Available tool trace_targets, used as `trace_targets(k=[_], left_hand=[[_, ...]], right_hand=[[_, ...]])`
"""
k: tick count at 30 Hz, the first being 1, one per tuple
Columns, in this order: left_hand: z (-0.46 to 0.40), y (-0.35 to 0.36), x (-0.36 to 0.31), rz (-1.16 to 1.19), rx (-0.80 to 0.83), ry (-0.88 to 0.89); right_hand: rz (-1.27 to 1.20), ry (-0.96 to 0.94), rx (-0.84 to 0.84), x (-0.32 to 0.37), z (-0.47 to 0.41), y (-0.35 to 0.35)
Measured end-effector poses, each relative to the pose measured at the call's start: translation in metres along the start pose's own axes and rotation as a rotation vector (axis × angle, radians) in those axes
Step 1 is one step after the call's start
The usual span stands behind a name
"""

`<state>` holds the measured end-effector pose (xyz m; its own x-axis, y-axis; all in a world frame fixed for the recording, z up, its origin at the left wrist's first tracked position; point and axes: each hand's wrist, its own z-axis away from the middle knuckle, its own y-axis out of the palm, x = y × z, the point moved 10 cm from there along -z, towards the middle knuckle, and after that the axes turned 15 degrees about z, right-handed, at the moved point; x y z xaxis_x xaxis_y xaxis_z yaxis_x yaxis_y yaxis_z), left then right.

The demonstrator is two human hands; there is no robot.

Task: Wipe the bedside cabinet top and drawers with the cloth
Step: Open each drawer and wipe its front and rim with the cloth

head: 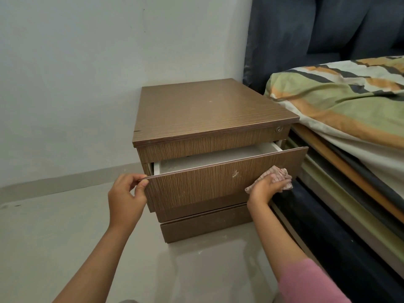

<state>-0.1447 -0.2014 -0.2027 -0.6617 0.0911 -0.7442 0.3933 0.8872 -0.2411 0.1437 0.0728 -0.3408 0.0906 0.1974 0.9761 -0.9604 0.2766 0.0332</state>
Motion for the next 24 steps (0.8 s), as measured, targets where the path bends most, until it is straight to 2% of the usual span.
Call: trace_targets(k=[2,7,10,15,20,24], left_hand=[[0.001,0.000,0.001,0.010,-0.006,-0.003],[0.001,0.000,0.001,0.013,-0.003,0.007],[0.001,0.001,0.001,0.009,0.003,0.005],[0.000,0.001,-0.002,0.001,0.014,0.016],[0.000,0.000,-0.004,-0.007,0.004,0.024],[0.001,-0.001,-0.004,-0.005,-0.002,0.017]], right_hand=[[0.090,-0.051,-0.024,0.015,0.008,0.002],[0.214,-0.387,0.024,0.045,0.042,0.023],[0.230,-0.381,0.033,0.032,0.049,0.026],[0.199,-0.142,0.047,0.008,0.041,0.023],[0.187,-0.297,0.052,0.037,0.078,0.049],[0.206,-0.389,0.097,0.024,0.102,0.062]])
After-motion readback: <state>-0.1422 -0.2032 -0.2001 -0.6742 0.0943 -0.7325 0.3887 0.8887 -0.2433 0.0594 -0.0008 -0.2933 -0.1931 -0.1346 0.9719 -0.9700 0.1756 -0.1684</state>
